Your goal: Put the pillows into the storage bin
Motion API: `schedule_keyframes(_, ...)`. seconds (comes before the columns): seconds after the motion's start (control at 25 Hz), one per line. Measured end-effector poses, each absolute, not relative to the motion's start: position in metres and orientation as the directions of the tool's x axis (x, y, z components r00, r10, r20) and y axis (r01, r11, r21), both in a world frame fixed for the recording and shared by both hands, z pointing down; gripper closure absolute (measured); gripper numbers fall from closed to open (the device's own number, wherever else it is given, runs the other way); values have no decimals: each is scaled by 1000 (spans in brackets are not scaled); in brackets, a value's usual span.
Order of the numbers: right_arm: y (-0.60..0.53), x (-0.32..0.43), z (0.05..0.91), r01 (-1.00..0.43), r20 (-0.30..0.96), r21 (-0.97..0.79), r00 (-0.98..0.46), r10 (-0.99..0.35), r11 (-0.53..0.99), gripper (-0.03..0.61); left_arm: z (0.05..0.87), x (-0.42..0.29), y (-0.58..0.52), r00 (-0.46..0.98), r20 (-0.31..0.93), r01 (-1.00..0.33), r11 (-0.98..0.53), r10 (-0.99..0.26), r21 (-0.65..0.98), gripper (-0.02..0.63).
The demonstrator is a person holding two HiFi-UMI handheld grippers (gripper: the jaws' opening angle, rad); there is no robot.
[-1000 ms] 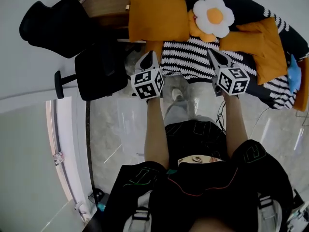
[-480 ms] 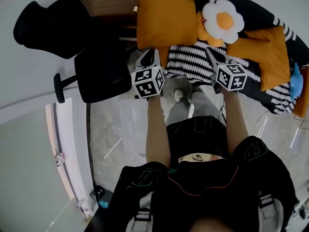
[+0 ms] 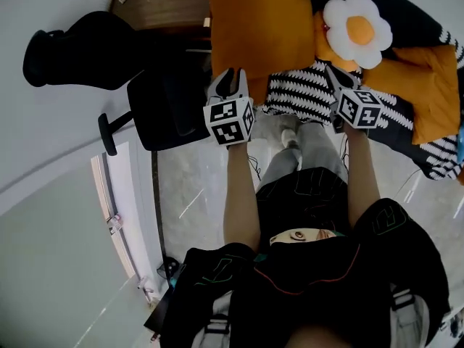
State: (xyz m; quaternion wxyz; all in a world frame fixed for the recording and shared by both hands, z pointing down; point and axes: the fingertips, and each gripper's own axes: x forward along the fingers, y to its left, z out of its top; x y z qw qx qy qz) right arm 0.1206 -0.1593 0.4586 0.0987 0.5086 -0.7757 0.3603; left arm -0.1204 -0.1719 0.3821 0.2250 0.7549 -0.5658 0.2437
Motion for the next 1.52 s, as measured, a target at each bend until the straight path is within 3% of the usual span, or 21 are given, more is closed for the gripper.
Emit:
schedule_keyframes(0.32, -229, 122, 519, -800, 492, -561, -528, -692, 212, 581, 403, -117, -231, 138, 699, -968, -244, -702, -53, 463)
schedule_keyframes(0.64, -257, 97, 556, -732, 483, -633, -627, -611, 251, 555, 441, -127, -258, 67, 800, -964, -246, -596, -103, 267)
schedule_keyframes(0.84, -268, 92, 560, -698, 472, -661, -672, -570, 276, 557, 454, -130, -264, -5, 824, -957, -236, -566, -169, 240)
schedule_keyframes(1.2, -295, 96, 578, -679, 478, -682, -694, -538, 271, 555, 442, -134, -267, -70, 775, -944, -209, -628, -255, 210)
schedule_keyframes(1.4, -301, 83, 579, -654, 468, -698, -725, -505, 291, 557, 470, -145, -282, -18, 844, -968, -202, -536, -149, 190)
schedule_keyframes(1.52, -306, 75, 579, -638, 460, -706, -743, -486, 308, 557, 482, -143, -286, 38, 856, -975, -206, -516, -81, 219)
